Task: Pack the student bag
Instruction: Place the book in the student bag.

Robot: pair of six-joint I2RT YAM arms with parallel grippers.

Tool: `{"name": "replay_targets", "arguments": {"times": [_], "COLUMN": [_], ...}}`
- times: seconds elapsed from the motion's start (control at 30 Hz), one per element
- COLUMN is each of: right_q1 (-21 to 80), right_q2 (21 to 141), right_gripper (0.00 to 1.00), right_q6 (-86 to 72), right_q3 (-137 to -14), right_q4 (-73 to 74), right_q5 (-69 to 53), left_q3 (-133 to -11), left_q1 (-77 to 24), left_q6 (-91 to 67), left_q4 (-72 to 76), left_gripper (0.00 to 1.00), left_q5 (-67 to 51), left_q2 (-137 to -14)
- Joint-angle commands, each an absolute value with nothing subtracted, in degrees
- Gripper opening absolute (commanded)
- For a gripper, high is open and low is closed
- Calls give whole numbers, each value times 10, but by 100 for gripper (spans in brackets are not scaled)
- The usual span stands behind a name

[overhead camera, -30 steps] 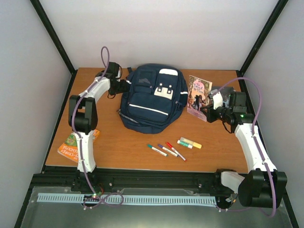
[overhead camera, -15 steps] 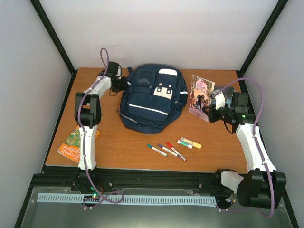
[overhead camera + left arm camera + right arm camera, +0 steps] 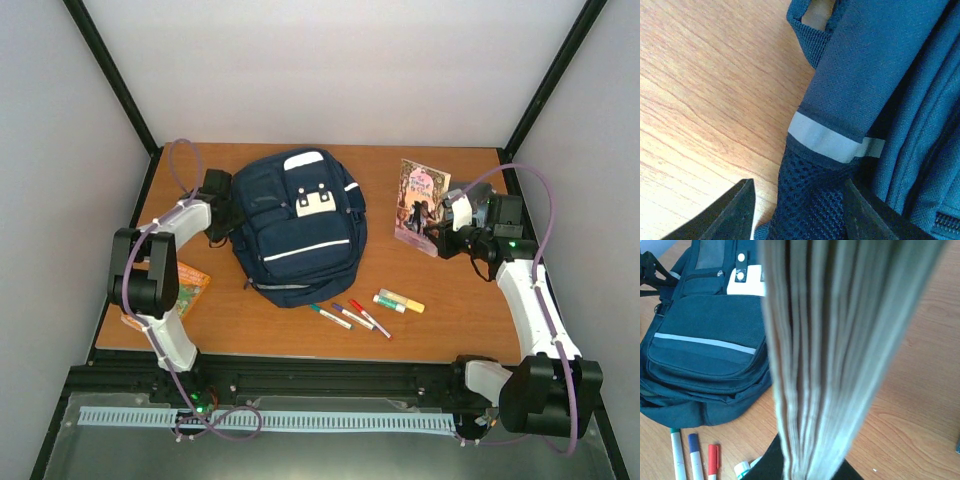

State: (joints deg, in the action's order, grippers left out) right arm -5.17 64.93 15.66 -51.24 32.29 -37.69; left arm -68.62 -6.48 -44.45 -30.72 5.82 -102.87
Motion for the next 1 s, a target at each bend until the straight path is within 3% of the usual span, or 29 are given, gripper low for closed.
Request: {"name": "replay_targets", "arguments": {"times": [0.0,0.13,0.33,0.67,0.97], "right_q1": [-54,-54,-54,-54,-54], "right_q2": [647,643,649,660,646], "right_gripper": [3,3,3,3,3], "right_q6": [166,168,173,173,171], "right_q3": [-517,-515,-516,-521,-513], "right_q4": [317,317,318,322,317], "right_q5": [-391,-386,-391,-399,-385], "left_q3": [-713,-720,-742,-681,-629], "left_q1": [-63,-90,-246,-430,-511], "left_q6": [-419,-338,-134,5,39], "left_q4": [-330,-346,-385,-489,-499], "left_gripper": [54,59,58,56,54], "left_q5": [89,56,-61,25,102], "left_q2": [-994,-920,-842,-760,-772]}}
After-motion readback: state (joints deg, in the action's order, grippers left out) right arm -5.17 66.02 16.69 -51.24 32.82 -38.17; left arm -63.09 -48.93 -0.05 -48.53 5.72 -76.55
